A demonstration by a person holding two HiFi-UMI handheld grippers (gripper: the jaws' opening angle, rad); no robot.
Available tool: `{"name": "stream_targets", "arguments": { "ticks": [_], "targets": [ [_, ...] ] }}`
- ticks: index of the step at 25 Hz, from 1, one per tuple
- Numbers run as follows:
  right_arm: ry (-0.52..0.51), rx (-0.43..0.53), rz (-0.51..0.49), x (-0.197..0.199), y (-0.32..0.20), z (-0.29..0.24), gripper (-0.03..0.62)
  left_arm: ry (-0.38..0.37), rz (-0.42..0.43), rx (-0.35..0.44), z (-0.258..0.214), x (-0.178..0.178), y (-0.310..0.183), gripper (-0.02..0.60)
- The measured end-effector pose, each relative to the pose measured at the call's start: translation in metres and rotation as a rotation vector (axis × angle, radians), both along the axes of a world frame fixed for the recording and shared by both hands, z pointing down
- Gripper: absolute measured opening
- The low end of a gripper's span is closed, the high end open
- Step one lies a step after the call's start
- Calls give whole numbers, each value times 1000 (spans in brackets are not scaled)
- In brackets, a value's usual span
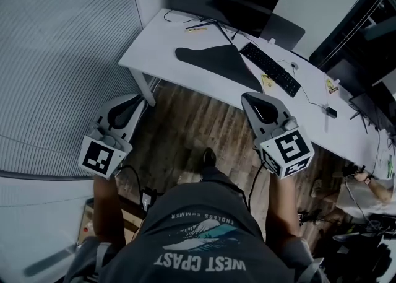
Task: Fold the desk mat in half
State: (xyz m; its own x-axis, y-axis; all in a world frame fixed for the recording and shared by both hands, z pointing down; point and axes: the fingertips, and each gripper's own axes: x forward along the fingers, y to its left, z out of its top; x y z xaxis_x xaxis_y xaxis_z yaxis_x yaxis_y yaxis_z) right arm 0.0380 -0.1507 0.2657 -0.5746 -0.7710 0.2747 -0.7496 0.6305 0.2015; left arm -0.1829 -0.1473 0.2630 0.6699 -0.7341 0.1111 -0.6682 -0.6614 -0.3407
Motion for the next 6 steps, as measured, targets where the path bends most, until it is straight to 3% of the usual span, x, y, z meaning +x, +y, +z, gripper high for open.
{"name": "stream_targets", "arguments": {
  "ticks": [6],
  "targets": [
    [2,-5,-3,1,-4,4,25,0,-1,-10,7,0,-2,32]
  ]
}}
